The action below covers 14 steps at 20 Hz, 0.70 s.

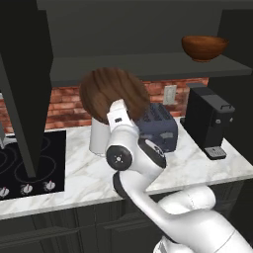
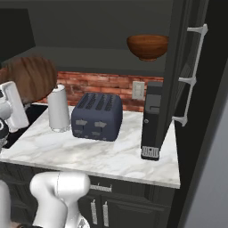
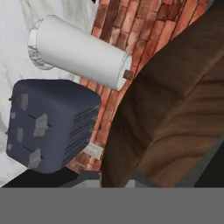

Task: Move the bowls from the cabinet to the plates on the dining table.

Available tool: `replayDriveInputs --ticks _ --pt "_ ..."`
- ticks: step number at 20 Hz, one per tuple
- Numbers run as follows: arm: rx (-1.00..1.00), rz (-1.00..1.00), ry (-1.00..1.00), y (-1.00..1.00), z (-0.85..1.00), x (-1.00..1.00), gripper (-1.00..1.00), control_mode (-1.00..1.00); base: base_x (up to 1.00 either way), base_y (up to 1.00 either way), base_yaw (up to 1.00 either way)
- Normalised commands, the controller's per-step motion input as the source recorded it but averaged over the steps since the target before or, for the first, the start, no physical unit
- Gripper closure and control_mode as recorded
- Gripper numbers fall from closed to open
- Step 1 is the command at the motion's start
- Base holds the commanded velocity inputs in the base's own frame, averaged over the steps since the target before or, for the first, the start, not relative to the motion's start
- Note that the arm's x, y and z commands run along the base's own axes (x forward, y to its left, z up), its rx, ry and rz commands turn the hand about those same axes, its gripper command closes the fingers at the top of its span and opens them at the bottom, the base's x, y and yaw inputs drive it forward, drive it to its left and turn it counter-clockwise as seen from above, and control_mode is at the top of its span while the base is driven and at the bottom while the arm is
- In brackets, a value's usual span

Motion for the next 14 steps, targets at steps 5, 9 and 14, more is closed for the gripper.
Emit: replayDriveInputs --ticks 5,9,14 --pt "-0.11 0.00 0.00 -0.32 -0.85 -0.44 1.00 -1.00 0.00 0.00 0.00" --pt "-0.11 0.00 0.00 -0.43 -0.75 -0.29 1.00 -1.00 0.00 0.00 0.00" --pt "-0.11 0.00 0.00 -0.45 -0.72 -0.16 1.00 -1.00 0.00 0.00 0.00"
